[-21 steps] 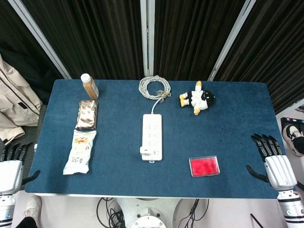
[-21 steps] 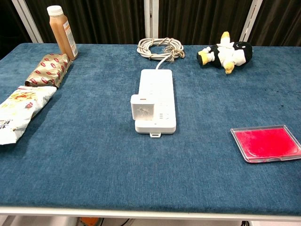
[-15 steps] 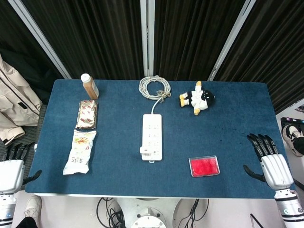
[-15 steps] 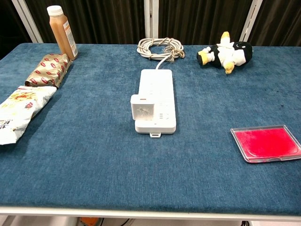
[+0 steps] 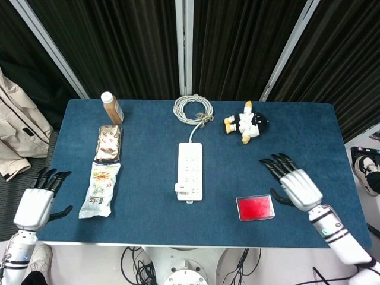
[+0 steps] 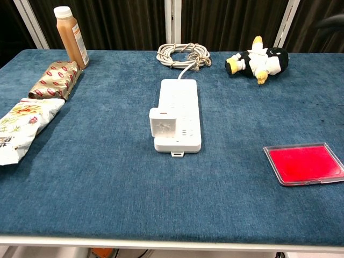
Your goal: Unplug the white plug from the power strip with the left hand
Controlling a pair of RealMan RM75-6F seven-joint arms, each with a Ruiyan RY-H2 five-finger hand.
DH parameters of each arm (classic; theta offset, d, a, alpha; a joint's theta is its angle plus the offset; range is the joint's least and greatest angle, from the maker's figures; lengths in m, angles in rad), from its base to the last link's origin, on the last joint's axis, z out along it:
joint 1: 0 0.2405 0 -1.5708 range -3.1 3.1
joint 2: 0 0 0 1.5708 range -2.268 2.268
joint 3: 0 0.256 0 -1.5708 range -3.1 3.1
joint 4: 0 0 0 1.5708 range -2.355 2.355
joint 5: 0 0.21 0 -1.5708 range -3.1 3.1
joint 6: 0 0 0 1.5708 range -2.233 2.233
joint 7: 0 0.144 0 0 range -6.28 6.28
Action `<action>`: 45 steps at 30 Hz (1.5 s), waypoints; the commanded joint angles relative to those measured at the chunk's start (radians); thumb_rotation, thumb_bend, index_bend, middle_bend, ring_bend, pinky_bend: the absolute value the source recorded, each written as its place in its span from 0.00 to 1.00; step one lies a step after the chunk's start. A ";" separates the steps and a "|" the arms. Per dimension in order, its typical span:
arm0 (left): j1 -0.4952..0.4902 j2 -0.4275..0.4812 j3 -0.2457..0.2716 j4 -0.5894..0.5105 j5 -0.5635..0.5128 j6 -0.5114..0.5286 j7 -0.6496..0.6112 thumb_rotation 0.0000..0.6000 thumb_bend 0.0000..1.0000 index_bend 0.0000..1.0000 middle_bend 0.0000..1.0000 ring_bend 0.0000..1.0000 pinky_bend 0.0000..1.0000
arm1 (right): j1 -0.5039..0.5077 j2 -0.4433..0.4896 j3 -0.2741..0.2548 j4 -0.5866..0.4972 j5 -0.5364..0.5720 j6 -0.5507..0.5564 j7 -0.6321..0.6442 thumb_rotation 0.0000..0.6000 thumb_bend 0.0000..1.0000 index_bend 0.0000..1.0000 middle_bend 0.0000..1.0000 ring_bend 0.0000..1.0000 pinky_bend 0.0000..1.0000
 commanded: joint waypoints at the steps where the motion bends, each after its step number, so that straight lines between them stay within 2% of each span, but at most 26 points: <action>1: -0.090 -0.028 -0.020 -0.002 0.057 -0.078 -0.047 1.00 0.12 0.19 0.19 0.09 0.14 | 0.271 -0.061 0.099 0.043 0.054 -0.326 0.051 1.00 0.44 0.03 0.12 0.00 0.00; 6: -0.233 -0.105 -0.055 0.040 0.071 -0.218 -0.142 1.00 0.12 0.23 0.20 0.12 0.21 | 0.444 -0.180 0.153 0.153 0.146 -0.522 0.002 1.00 0.45 0.05 0.12 0.00 0.00; 13: -0.379 -0.214 -0.095 0.079 0.030 -0.369 -0.161 1.00 0.12 0.23 0.20 0.12 0.24 | 0.558 -0.296 0.158 0.272 0.256 -0.633 -0.101 1.00 0.45 0.06 0.12 0.00 0.00; 18: -0.446 -0.298 -0.098 0.118 0.001 -0.435 -0.174 1.00 0.12 0.23 0.21 0.13 0.25 | 0.585 -0.351 0.148 0.329 0.320 -0.636 -0.140 1.00 0.45 0.07 0.12 0.00 0.00; 22: -0.482 -0.371 -0.103 0.183 -0.021 -0.453 -0.182 1.00 0.13 0.26 0.24 0.17 0.29 | 0.599 -0.391 0.132 0.369 0.344 -0.634 -0.162 1.00 0.44 0.09 0.12 0.00 0.00; 26: -0.516 -0.424 -0.105 0.230 -0.035 -0.466 -0.196 1.00 0.13 0.27 0.25 0.18 0.29 | 0.602 -0.428 0.115 0.407 0.361 -0.619 -0.175 1.00 0.43 0.13 0.12 0.00 0.00; 36: -0.589 -0.512 -0.108 0.307 -0.054 -0.497 -0.218 1.00 0.12 0.28 0.26 0.20 0.30 | 0.601 -0.471 0.084 0.461 0.388 -0.600 -0.189 1.00 0.42 0.18 0.17 0.00 0.00; 45: -0.623 -0.561 -0.101 0.373 -0.080 -0.507 -0.210 1.00 0.12 0.28 0.29 0.23 0.36 | 0.601 -0.479 0.064 0.471 0.385 -0.593 -0.193 1.00 0.42 0.19 0.18 0.00 0.00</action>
